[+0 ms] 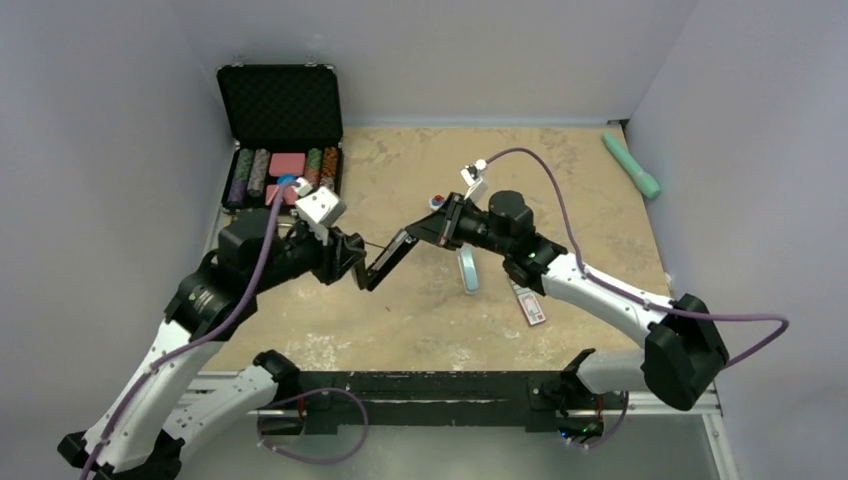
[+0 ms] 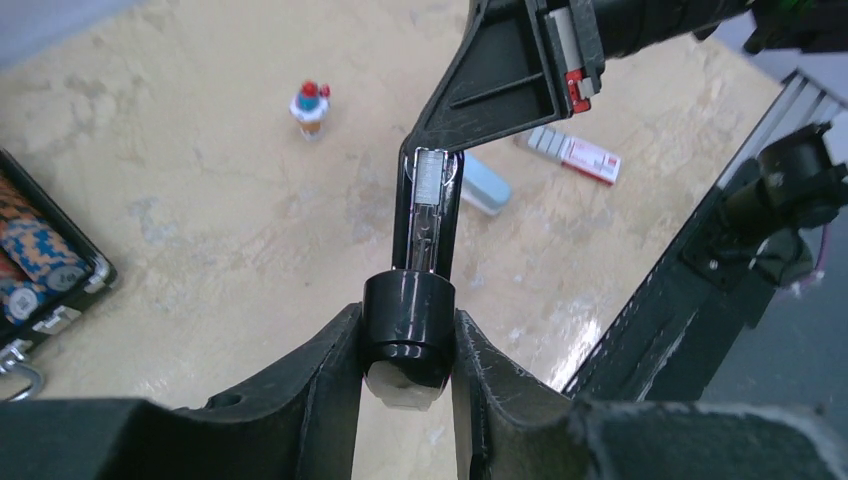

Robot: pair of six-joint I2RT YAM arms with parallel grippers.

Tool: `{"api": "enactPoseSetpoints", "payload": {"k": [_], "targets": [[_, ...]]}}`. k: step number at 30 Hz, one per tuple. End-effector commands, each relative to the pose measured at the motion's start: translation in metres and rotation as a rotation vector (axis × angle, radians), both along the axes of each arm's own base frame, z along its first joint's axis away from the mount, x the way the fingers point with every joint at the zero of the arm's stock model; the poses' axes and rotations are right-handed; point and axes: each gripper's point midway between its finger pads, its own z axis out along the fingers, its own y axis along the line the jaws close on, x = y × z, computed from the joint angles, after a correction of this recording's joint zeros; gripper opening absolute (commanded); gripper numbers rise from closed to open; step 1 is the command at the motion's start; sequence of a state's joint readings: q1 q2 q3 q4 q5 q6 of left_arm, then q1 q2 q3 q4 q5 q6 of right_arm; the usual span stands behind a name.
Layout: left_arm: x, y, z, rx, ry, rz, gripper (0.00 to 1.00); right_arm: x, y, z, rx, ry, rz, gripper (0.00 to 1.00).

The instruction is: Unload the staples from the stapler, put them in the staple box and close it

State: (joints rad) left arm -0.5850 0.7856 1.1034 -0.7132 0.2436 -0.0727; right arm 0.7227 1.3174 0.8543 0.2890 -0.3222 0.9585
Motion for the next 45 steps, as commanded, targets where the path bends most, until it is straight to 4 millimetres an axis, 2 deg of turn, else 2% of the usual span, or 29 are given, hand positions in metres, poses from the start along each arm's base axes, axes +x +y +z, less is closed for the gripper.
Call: {"api": "enactPoseSetpoints", "payload": {"k": [1,5,8,13,16,22,29,32,37,39,41,45], "targets": [[0.004,0.04,0.14,-0.347,-0.366,0.244,0.0,0.003,-0.021,0.037,0.093,-0.043,0.001,0.0],[-0.013,0.068,0.176,-0.504,-0.505,0.332,0.0,0.004,-0.04,0.068,0.192,-0.058,-0.019,0.0],[-0.021,0.08,0.186,-0.583,-0.558,0.361,0.0,-0.001,-0.045,0.092,0.249,-0.071,-0.018,0.0],[-0.048,0.106,0.203,-0.81,-0.717,0.386,0.0,-0.011,-0.063,0.122,0.353,-0.08,-0.049,0.0],[-0.055,0.119,0.201,-0.951,-0.789,0.413,0.0,-0.018,-0.065,0.13,0.409,-0.063,-0.033,0.0],[-0.069,0.138,0.207,-1.142,-0.848,0.429,0.0,-0.028,-0.07,0.13,0.495,-0.03,-0.021,0.0],[-0.064,0.168,0.176,-1.242,-0.788,0.589,0.0,-0.038,-0.078,0.139,0.602,0.0,0.004,0.0],[-0.059,0.172,0.164,-1.266,-0.741,0.631,0.09,-0.043,-0.084,0.144,0.67,0.009,0.014,0.0],[-0.049,0.166,0.151,-1.232,-0.685,0.651,0.3,-0.044,-0.086,0.153,0.681,-0.004,0.007,0.0],[-0.047,0.166,0.148,-1.248,-0.679,0.653,0.52,-0.046,-0.089,0.156,0.689,-0.012,-0.004,0.0],[-0.046,0.166,0.145,-1.257,-0.67,0.66,0.69,-0.046,-0.091,0.157,0.69,-0.02,-0.015,0.0],[-0.039,0.164,0.136,-1.232,-0.627,0.686,0.81,-0.045,-0.091,0.156,0.686,-0.022,-0.022,0.0]]}}
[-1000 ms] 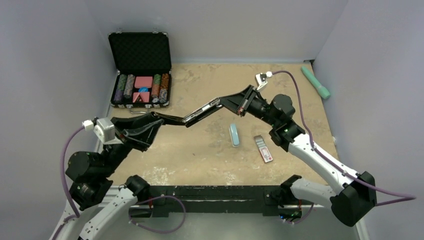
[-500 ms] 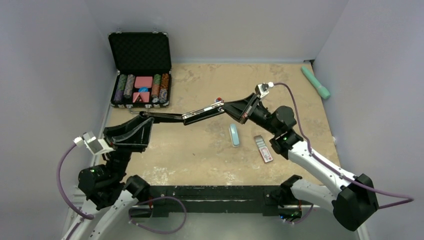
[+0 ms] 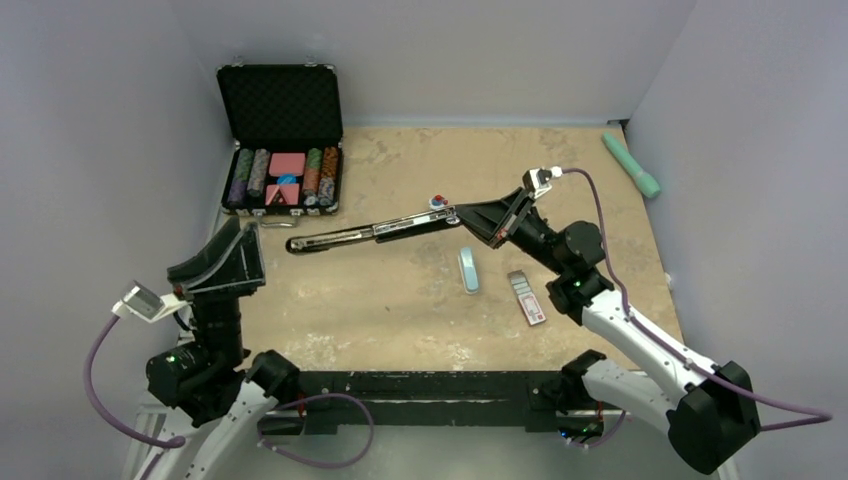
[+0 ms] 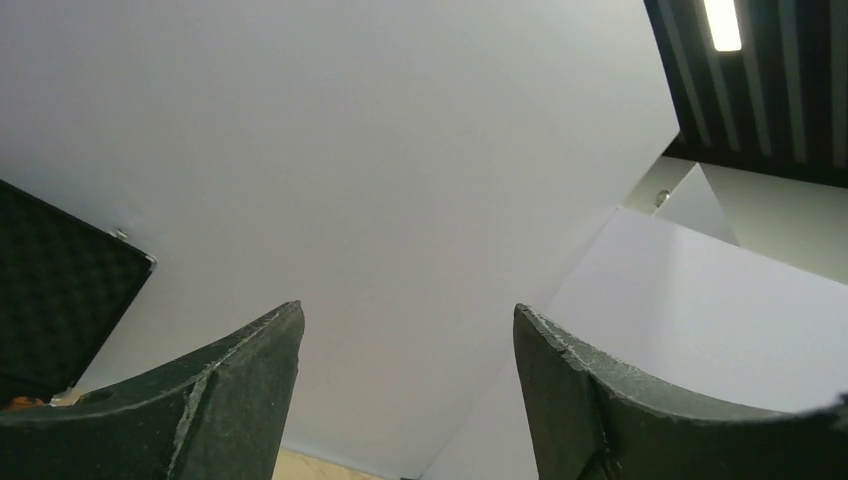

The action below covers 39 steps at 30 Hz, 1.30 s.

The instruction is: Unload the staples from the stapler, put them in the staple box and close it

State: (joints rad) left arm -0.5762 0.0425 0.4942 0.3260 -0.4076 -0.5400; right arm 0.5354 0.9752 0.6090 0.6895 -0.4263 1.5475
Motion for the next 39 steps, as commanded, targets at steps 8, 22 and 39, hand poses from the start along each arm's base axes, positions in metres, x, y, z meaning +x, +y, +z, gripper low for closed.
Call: {"api": "enactPoseSetpoints", "payload": {"k": [8,22,39], "targets": [[0.011,0.003,0.002,0.208,0.17,0.095,0.86,-0.011,-0.011,0.036,0.07,-0.126,-0.034,0.0],[0.008,-0.151,-0.032,0.986,0.402,-0.674,0.87,0.011,0.007,-0.014,-0.086,-0.115,-0.032,0.0],[0.081,-0.171,-0.114,0.901,0.614,-0.908,0.85,0.063,-0.001,-0.02,-0.351,-0.16,-0.195,0.0]]}}
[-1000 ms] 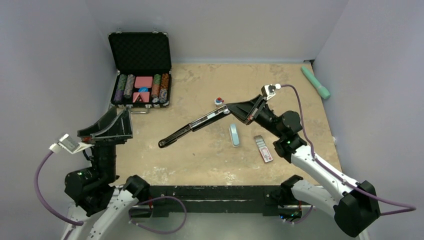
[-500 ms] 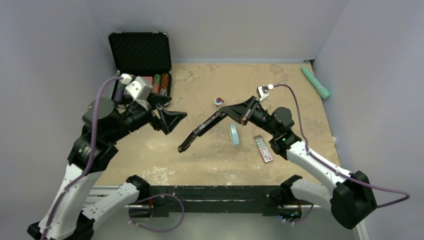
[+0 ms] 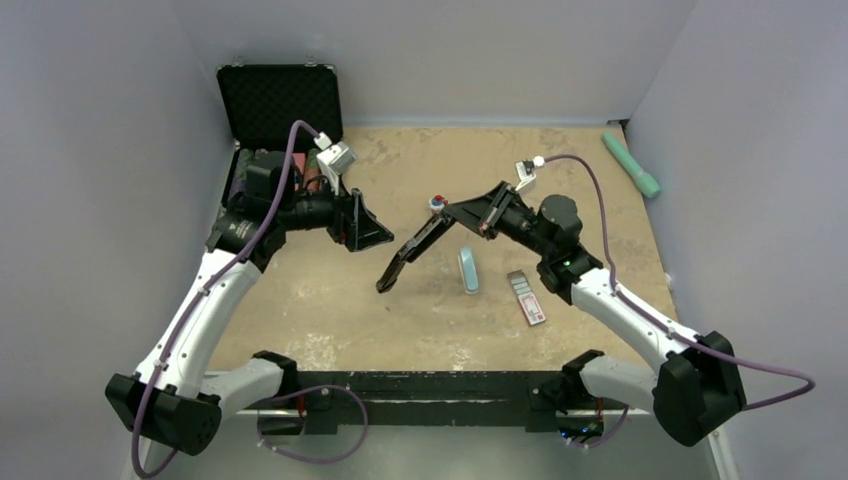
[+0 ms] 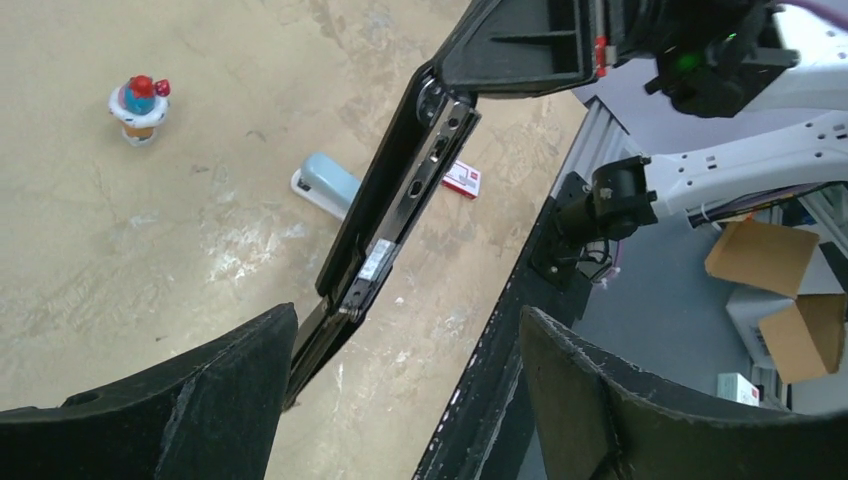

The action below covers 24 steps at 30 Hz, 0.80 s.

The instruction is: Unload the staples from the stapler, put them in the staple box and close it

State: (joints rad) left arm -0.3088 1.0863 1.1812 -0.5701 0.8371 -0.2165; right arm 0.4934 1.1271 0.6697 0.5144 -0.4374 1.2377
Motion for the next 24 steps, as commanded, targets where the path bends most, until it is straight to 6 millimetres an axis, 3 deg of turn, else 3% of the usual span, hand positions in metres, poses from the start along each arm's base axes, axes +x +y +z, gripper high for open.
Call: {"api": "enactPoseSetpoints", "payload": {"k": [1,5,8,13,19,24], "targets": [[0.012,0.009,0.005,0.006,-0.075,0.108,0.85,0.021,-0.014,0.052,-0.09,-0.161,-0.125,0.0],[0.035,0.031,-0.017,0.014,-0.033,0.372,0.81,0.036,-0.024,0.061,-0.168,-0.189,-0.215,0.0],[0.041,0.028,-0.039,-0.086,0.013,0.442,0.73,0.045,-0.029,0.057,-0.229,-0.19,-0.257,0.0],[0.059,0.037,-0.108,-0.07,0.157,0.617,0.59,0.054,-0.04,0.048,-0.329,-0.198,-0.331,0.0],[0.081,0.004,-0.145,-0.16,0.273,0.597,0.49,0.058,-0.036,0.04,-0.443,-0.201,-0.38,0.0],[0.089,0.0,-0.177,-0.18,0.344,0.638,0.44,0.059,-0.017,0.029,-0.547,-0.183,-0.415,0.0]]}}
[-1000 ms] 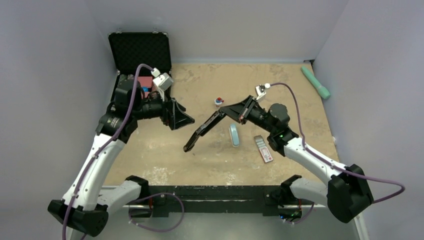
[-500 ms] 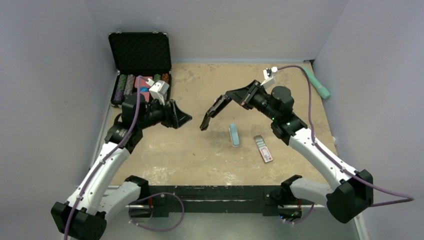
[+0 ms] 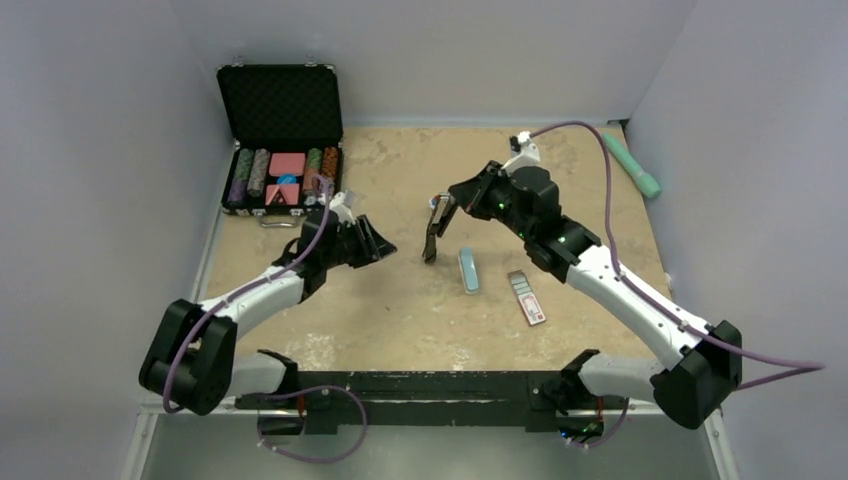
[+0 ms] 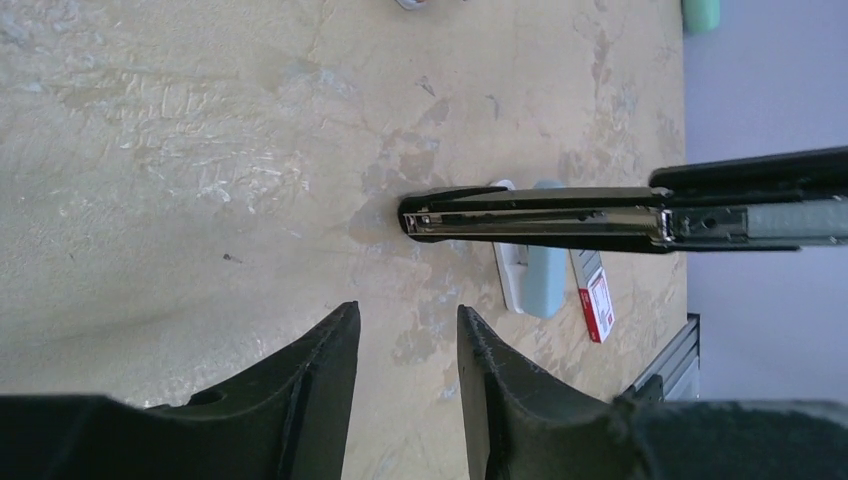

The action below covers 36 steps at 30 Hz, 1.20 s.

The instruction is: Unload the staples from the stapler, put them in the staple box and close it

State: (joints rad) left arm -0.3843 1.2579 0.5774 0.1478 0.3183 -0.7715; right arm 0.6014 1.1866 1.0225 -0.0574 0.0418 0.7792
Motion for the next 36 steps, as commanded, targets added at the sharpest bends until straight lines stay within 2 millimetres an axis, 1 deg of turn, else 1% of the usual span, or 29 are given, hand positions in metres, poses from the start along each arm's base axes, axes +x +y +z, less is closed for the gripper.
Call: {"api": "enactPoseSetpoints", "payload": {"k": [1,3,5,7,8,9,10,11,12,13,14,15,16,17,18,21,22,24,25,28,32,36], "targets": [[0.021,-0.006,0.014,-0.098,-0.073,0.081,0.44,0.008,0.01,0.029,-0.049,-0.086,-0.08,0.0],[0.02,0.001,0.004,-0.063,-0.047,0.105,0.43,0.009,0.019,0.024,-0.066,-0.077,-0.084,0.0],[0.017,0.007,-0.004,-0.03,-0.021,0.128,0.42,0.008,0.034,0.021,-0.085,-0.075,-0.08,0.0],[0.014,0.015,-0.011,-0.002,0.009,0.167,0.42,0.006,0.053,0.02,-0.104,-0.075,-0.069,0.0],[0.011,0.021,-0.016,0.008,0.031,0.198,0.39,0.004,0.064,0.02,-0.122,-0.076,-0.069,0.0],[0.009,0.03,-0.02,0.017,0.051,0.254,0.38,0.002,0.076,0.02,-0.146,-0.08,-0.069,0.0],[0.003,0.039,-0.026,0.02,0.074,0.312,0.38,-0.004,0.092,0.017,-0.188,-0.083,-0.066,0.0],[-0.006,0.049,-0.034,0.02,0.092,0.361,0.39,-0.004,0.107,0.017,-0.235,-0.093,-0.077,0.0],[-0.01,0.059,-0.035,0.036,0.1,0.407,0.39,-0.005,0.118,0.01,-0.297,-0.097,-0.088,0.0],[-0.015,0.076,-0.039,0.1,0.114,0.477,0.39,-0.006,0.127,0.001,-0.36,-0.101,-0.088,0.0],[-0.023,0.09,-0.037,0.151,0.125,0.52,0.38,-0.007,0.137,-0.008,-0.414,-0.102,-0.082,0.0],[-0.029,0.104,-0.033,0.192,0.13,0.566,0.38,-0.009,0.144,-0.021,-0.481,-0.104,-0.083,0.0],[-0.041,0.12,-0.032,0.249,0.151,0.611,0.39,-0.01,0.151,-0.029,-0.522,-0.101,-0.084,0.0],[-0.042,0.13,-0.02,0.261,0.118,0.654,0.39,-0.012,0.156,-0.039,-0.564,-0.097,-0.08,0.0],[-0.049,0.141,-0.014,0.285,0.113,0.687,0.4,-0.012,0.16,-0.046,-0.594,-0.097,-0.081,0.0],[-0.062,0.16,-0.001,0.319,0.075,0.74,0.42,-0.014,0.167,-0.054,-0.665,-0.132,-0.096,0.0],[-0.065,0.165,0.001,0.33,0.073,0.753,0.42,-0.015,0.169,-0.058,-0.691,-0.132,-0.098,0.0],[-0.067,0.167,0.002,0.341,0.063,0.752,0.42,-0.015,0.172,-0.063,-0.713,-0.12,-0.092,0.0],[-0.067,0.168,0.002,0.346,0.061,0.749,0.42,-0.016,0.173,-0.062,-0.705,-0.121,-0.086,0.0],[-0.063,0.163,0.005,0.348,0.041,0.713,0.4,-0.02,0.17,-0.044,-0.651,-0.133,-0.074,0.0],[-0.055,0.152,0.014,0.304,-0.024,0.658,0.41,-0.026,0.162,-0.012,-0.586,-0.15,-0.069,0.0],[-0.053,0.148,0.025,0.291,-0.071,0.627,0.43,-0.033,0.152,0.023,-0.496,-0.166,-0.051,0.0]]}}
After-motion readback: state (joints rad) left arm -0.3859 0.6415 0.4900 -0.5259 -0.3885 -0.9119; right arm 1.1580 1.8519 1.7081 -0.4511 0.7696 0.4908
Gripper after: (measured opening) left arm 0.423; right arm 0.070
